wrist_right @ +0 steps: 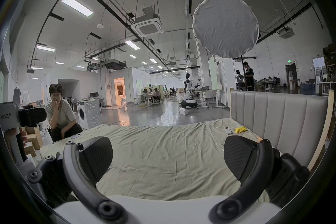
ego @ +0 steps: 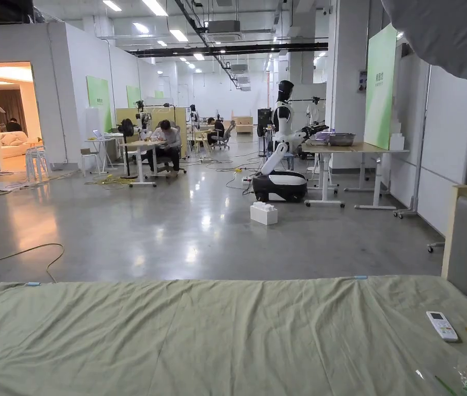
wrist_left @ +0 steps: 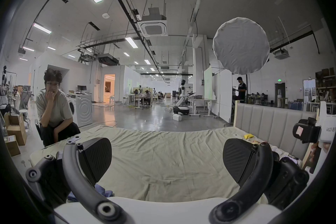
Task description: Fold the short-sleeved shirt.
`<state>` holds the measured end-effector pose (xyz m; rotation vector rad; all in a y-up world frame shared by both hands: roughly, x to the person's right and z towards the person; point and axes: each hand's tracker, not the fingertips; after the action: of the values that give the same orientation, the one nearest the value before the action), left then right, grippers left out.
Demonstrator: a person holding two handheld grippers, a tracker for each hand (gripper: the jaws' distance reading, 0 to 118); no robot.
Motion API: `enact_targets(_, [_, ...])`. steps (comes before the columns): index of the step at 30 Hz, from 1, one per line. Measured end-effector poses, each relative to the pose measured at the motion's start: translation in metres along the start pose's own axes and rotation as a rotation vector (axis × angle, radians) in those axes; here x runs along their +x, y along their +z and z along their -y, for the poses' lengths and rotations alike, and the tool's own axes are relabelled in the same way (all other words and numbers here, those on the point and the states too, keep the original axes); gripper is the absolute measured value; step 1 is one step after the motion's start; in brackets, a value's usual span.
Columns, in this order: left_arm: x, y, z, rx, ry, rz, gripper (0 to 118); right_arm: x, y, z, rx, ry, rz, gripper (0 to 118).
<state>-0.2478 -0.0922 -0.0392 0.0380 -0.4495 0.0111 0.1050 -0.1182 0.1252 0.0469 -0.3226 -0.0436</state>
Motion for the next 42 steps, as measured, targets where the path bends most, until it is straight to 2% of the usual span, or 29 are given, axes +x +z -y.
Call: enact_targets(42, [0.0023,-0.0003,-0.0059,-0.029,-0.023,-0.015,118,-0.0085,-0.0022,0.0028,-0.035,0.045,-0.003,118])
